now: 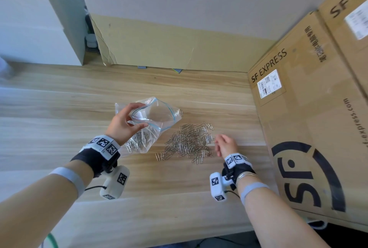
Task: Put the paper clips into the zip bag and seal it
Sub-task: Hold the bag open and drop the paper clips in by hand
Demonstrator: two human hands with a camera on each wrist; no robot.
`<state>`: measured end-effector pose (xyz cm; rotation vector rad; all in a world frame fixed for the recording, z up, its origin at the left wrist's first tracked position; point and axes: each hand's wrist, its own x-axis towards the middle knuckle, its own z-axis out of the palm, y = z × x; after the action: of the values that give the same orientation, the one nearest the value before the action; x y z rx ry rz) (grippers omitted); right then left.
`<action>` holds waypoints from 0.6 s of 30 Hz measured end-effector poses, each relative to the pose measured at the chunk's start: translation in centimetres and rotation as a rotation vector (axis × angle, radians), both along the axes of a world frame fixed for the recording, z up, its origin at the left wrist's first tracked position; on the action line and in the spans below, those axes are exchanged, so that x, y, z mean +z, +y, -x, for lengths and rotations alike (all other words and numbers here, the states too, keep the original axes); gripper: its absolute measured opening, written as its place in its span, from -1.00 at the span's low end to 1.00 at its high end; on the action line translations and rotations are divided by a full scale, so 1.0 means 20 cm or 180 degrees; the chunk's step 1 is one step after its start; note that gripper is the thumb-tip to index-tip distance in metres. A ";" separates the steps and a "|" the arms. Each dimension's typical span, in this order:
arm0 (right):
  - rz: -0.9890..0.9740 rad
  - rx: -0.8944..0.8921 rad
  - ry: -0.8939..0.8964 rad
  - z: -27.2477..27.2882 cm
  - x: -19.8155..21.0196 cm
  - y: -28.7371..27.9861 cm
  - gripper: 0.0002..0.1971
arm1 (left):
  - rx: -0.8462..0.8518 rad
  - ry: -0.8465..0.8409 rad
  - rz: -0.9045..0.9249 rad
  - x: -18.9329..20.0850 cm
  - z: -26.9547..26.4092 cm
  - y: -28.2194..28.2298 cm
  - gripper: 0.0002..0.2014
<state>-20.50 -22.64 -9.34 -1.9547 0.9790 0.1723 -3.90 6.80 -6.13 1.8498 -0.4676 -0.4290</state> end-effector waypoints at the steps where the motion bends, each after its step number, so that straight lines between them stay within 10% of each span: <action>1: 0.0073 -0.0317 0.0006 0.03 -0.02 -0.05 -0.70 | -0.0010 -0.0016 -0.0014 0.00 0.00 0.00 -0.30; 6: -0.0331 -0.1378 0.0138 0.08 -0.09 -0.11 -0.69 | -0.0058 -0.0057 -0.0031 0.00 0.00 0.00 -0.31; 12: -0.0768 -0.0756 -0.0090 -0.05 -0.05 0.07 -0.75 | -0.0075 -0.0111 -0.0052 0.00 0.00 -0.01 -0.29; 18: 0.0774 -0.0602 0.0165 -0.14 -0.06 -0.01 -0.85 | -0.0068 -0.0108 -0.0064 -0.01 -0.01 0.00 -0.31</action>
<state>-17.68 -22.91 -10.55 -2.0693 1.2613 -0.0041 -3.72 6.88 -6.25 1.8755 -0.5080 -0.4187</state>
